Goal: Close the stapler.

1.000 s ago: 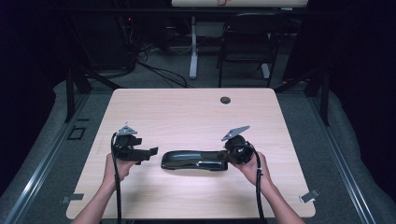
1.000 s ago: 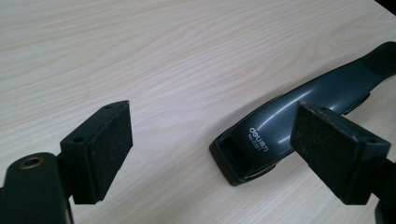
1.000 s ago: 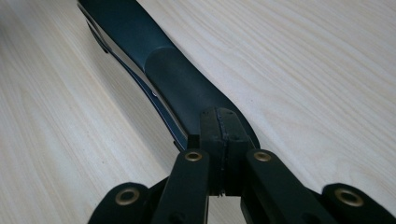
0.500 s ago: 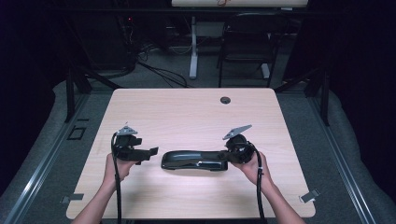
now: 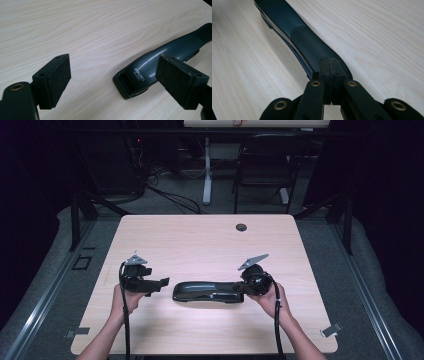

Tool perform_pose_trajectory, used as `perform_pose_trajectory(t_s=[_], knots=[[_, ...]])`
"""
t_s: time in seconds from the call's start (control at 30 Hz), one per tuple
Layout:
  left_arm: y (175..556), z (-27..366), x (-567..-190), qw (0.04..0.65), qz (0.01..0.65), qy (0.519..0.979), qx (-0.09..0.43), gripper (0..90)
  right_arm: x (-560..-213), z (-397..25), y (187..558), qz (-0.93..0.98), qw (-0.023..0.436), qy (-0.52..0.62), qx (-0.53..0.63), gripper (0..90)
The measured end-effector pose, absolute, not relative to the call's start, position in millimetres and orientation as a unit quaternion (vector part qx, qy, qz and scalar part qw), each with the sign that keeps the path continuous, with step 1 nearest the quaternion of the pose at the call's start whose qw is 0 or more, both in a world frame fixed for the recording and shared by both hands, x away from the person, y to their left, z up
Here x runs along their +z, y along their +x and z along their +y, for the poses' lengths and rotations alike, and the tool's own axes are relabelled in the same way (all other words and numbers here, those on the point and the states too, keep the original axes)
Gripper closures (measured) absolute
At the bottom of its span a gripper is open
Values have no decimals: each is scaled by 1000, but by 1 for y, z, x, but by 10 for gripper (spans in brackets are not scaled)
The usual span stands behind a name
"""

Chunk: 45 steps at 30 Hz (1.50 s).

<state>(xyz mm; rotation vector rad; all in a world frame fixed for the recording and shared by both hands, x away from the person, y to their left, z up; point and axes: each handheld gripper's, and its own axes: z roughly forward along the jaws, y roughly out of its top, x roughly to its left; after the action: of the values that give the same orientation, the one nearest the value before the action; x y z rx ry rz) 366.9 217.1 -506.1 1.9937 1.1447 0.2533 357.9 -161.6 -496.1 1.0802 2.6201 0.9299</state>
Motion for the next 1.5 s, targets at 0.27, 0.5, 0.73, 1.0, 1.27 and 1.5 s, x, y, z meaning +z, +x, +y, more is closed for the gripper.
perform_pose_trajectory(t_s=[0.27,0.5,0.73,1.0,1.27,1.5], knots=[[367,217,-506,404,452,789,101,134,-491,-160,356,876,91,356,312,900],[367,217,-506,402,449,791,104,134,-479,-156,352,871,101,350,329,861],[367,217,-506,403,452,790,102,134,-476,-151,350,872,111,345,329,806],[367,218,-506,402,448,792,103,134,-469,-152,347,870,116,345,332,633],[366,219,-506,401,450,791,103,134,-460,-158,340,866,118,352,334,383],[366,219,-505,399,449,793,101,134,-448,-172,333,856,118,361,350,217]])
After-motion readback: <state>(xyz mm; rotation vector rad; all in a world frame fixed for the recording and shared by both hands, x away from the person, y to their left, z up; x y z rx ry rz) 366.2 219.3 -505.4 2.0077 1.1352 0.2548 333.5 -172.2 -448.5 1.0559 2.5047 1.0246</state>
